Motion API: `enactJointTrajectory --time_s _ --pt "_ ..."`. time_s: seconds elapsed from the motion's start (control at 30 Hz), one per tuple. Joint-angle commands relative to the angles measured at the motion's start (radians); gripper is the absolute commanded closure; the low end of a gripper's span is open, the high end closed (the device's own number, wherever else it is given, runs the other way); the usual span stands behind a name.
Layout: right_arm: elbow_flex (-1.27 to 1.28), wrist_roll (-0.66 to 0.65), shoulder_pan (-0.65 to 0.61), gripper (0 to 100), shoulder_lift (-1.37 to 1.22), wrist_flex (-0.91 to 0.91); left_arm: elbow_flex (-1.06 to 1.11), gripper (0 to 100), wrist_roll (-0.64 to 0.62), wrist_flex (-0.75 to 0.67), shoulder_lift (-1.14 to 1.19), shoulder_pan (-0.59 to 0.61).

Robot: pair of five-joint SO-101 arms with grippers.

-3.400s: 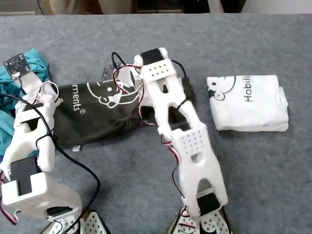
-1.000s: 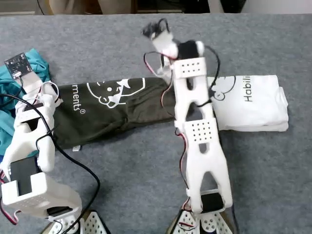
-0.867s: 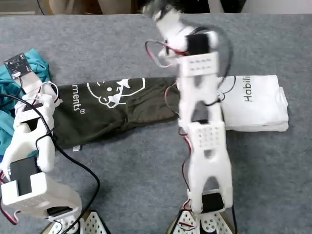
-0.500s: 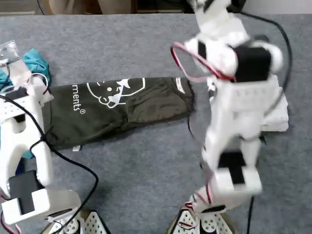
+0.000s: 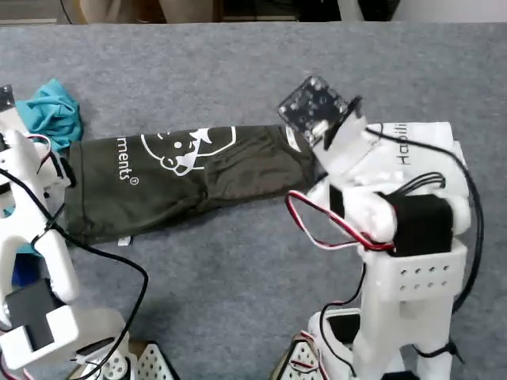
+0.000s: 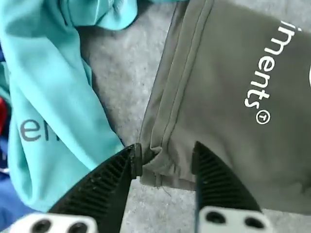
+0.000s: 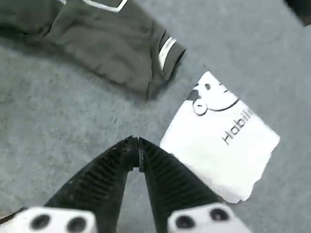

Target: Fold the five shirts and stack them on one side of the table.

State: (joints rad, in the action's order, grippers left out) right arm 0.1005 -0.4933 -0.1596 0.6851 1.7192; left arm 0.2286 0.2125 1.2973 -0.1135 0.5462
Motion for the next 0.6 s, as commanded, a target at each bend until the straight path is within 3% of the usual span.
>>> enactJointTrajectory --time_s 0.0,0.17,0.43,0.57 --pt "0.038 -0.011 0.015 99.4 0.025 -0.015 -0.037 78 0.069 -0.051 -0.019 0.003" --pt "0.038 -0.015 0.016 99.5 0.027 -0.015 -0.029 76 0.149 -0.143 0.081 0.012" --pt "0.039 -0.015 0.012 99.5 0.03 0.005 -0.155 76 0.269 -0.144 0.24 0.08" --pt "0.036 -0.015 0.012 99.5 0.03 0.005 -0.216 76 0.272 -0.144 0.363 0.08"
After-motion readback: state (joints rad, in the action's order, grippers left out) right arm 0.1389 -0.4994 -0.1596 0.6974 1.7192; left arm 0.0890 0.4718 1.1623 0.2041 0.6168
